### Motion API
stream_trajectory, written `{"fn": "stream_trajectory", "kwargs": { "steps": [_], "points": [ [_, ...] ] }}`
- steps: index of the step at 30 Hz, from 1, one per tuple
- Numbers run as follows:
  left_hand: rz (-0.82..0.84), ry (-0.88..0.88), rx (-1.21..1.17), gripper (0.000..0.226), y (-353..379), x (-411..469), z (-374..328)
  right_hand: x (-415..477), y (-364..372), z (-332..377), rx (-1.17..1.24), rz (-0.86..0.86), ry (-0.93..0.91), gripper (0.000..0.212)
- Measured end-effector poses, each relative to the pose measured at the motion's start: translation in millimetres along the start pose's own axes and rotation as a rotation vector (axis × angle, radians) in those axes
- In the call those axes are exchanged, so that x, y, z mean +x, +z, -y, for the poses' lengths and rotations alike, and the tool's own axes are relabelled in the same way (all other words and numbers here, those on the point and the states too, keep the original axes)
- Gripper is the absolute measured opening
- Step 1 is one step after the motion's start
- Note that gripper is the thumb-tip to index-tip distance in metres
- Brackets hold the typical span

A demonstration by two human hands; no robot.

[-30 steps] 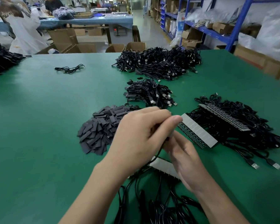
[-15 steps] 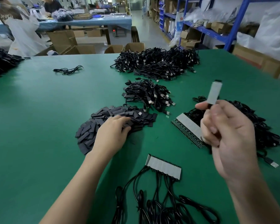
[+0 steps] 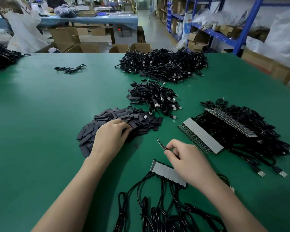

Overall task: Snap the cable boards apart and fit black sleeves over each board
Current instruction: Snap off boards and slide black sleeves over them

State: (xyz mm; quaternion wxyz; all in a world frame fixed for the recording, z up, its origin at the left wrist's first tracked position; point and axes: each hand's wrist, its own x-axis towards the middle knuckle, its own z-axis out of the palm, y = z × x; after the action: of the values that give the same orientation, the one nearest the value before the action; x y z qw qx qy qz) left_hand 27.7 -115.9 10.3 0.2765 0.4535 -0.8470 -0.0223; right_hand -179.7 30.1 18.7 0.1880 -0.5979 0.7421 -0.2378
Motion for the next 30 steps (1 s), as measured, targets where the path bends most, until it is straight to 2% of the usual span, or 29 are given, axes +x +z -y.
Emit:
{"fn": "stream_trajectory", "kwargs": {
  "steps": [5,8,11,13,17,20,24,27,30],
  "points": [
    [-0.28,0.078,0.078,0.007,-3.2,-1.0,0.1,4.4,1.2,-0.2,0.064,0.035,0.0,0.026],
    [-0.373,0.066,-0.012,0.008,-7.8,-4.7,-4.5,7.5,-2.4,1.9,0.151,-0.015,-0.018,0.028],
    [-0.273,-0.029,-0.301,0.006,-12.6,-12.1,-19.8,8.4,-4.7,6.5,0.279,-0.095,-0.066,0.021],
    [-0.174,-0.033,-0.473,0.006,-15.7,-20.2,-37.2,6.0,-3.4,12.4,0.375,-0.121,-0.11,0.016],
    [-0.088,-0.022,-0.627,0.012,-19.1,-40.9,-65.3,-2.1,5.3,16.3,0.481,-0.132,-0.125,0.012],
    [-0.068,-0.087,-0.772,0.014,-19.8,-53.9,-72.4,-8.1,6.8,12.7,0.548,-0.123,-0.113,0.01],
    [0.169,-0.211,-1.248,0.034,-22.8,-61.4,-68.5,-12.0,0.8,9.6,0.653,-0.027,-0.12,0.019],
    [0.291,-0.18,-1.316,0.025,-20.5,-65.8,-61.5,-15.0,0.0,9.3,0.723,0.102,-0.136,0.016],
    [0.311,-0.163,-1.362,0.021,-18.4,-68.6,-57.2,-16.5,2.4,8.7,0.681,0.124,-0.166,0.012]
  ]
}}
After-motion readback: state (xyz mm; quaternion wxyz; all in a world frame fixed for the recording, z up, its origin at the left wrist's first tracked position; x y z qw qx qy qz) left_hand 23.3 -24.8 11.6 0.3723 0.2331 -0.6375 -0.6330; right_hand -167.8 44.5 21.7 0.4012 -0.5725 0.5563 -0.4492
